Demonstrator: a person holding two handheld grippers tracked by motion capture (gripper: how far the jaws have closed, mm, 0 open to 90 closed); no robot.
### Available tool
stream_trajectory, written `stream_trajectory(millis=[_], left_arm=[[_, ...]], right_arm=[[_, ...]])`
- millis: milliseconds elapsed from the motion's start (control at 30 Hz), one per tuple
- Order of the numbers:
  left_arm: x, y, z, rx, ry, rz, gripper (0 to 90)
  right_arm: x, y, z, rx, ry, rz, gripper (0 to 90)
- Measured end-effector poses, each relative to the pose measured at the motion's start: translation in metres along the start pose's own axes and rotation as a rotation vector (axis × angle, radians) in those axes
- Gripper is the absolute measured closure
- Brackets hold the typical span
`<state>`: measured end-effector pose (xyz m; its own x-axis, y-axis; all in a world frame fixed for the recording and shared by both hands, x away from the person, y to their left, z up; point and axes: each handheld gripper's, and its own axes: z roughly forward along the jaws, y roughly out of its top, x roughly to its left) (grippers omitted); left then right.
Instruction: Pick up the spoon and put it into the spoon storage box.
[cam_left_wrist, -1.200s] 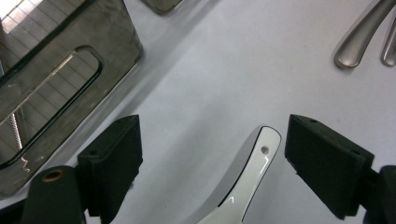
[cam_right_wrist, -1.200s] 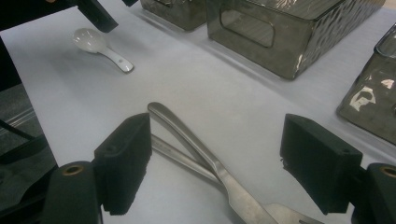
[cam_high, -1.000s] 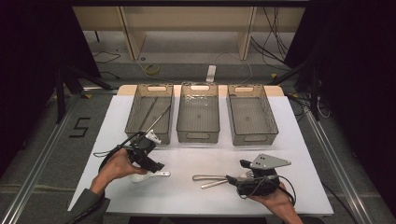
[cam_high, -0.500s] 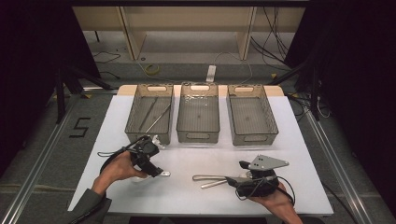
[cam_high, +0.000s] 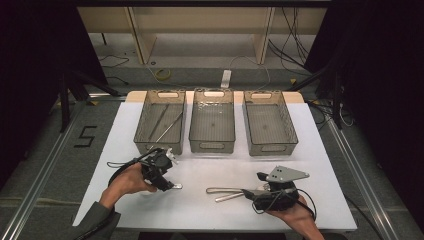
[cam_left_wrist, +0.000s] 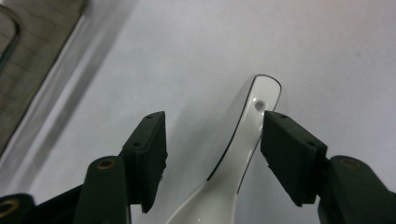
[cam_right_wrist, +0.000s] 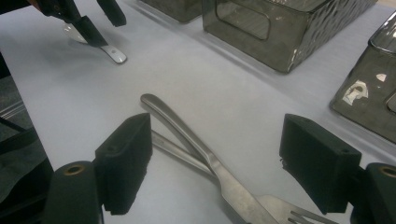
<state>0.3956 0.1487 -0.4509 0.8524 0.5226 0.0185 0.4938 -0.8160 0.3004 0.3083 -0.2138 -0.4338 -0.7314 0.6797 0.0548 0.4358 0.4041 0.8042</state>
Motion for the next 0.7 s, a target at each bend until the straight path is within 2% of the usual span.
stream_trajectory(millis=[67, 200, 367, 433, 533, 700], left_arm=[[-0.0013, -0.0015, 0.0012, 0.023, 0.000, 0.016, 42.9], [-0.0026, -0.0041, 0.0011, 0.027, 0.008, 0.021, 47.1], [-0.0015, -0.0091, 0.0004, 0.023, -0.013, 0.012, 53.0], [-0.0030, -0.0092, 0.0023, 0.037, -0.024, 0.018, 53.8], [-0.0056, -0.0095, 0.0080, 0.069, -0.019, 0.039, 55.8], [-0.0053, -0.0102, 0.0083, 0.064, -0.032, 0.038, 62.4]], right_arm=[[0.0014, 0.0005, 0.0016, 0.005, 0.001, -0.008, 26.4], [0.0029, 0.0008, 0.0032, 0.013, 0.001, -0.013, 26.4], [0.0009, 0.0009, 0.0045, 0.017, 0.001, -0.010, 26.7], [0.0015, 0.0008, 0.0053, 0.022, 0.004, -0.012, 26.7], [0.0022, 0.0008, 0.0054, 0.022, 0.004, -0.020, 26.7], [0.0017, 0.0008, 0.0051, 0.021, 0.012, -0.015, 27.1]])
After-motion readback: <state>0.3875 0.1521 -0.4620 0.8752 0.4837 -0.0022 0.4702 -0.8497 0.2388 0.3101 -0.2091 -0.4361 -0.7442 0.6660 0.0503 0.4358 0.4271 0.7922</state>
